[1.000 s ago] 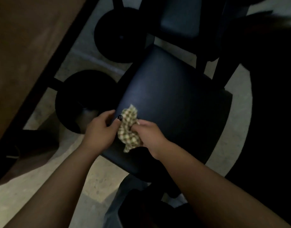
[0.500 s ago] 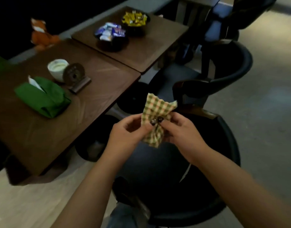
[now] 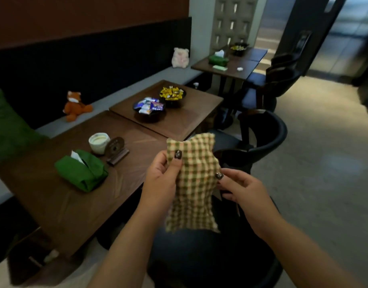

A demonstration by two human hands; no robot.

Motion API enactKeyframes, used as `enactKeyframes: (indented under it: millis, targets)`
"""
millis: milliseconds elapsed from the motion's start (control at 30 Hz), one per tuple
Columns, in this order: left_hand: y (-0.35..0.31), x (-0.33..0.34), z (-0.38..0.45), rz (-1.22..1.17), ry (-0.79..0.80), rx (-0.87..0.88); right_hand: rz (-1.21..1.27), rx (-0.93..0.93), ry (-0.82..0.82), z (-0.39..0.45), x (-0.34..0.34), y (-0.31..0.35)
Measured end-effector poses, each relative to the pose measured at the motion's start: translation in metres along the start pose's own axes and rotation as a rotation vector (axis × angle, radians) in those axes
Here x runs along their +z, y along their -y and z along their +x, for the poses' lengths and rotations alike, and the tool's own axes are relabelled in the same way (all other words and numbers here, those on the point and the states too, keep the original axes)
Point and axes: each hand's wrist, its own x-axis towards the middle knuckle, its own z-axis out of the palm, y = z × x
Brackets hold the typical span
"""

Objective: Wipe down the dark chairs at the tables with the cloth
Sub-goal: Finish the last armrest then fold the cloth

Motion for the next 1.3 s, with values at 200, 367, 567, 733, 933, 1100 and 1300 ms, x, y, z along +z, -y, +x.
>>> enactKeyframes:
  millis: [200, 367, 567, 733, 933, 1100, 1300]
  targets:
    - [-0.042, -0.007, 0.004, 0.014, 0.072, 0.061, 0.27, 0.086, 0.328, 0.018, 0.023, 0.041]
    - [-0.053, 0.005, 0.017, -0.007, -0.02, 0.044, 0.311, -0.023, 0.378, 0.038, 0.011, 0.062]
    - [-0.012, 0.041, 0.023, 0.12, 0.031, -0.097, 0.164, -0.127, 0.241, 0.077, -0.037, 0.062]
    - [0.031, 0.099, 0.023, 0.071, -0.066, -0.13, -0.02, 0.028, 0.5, 0.111, -0.107, 0.05]
    - [0.023, 0.162, 0.032, 0.041, -0.167, -0.105, -0.098, 0.019, 0.674, 0.133, -0.163, 0.071]
    - [-0.044, 0.194, 0.032, 0.12, -0.152, 0.225, 0.023, -0.339, 0.852, 0.131, -0.191, 0.152]
    - [-0.07, 0.203, 0.019, 0.46, -0.075, 0.445, -0.184, -0.651, 0.909, 0.121, -0.214, 0.185]
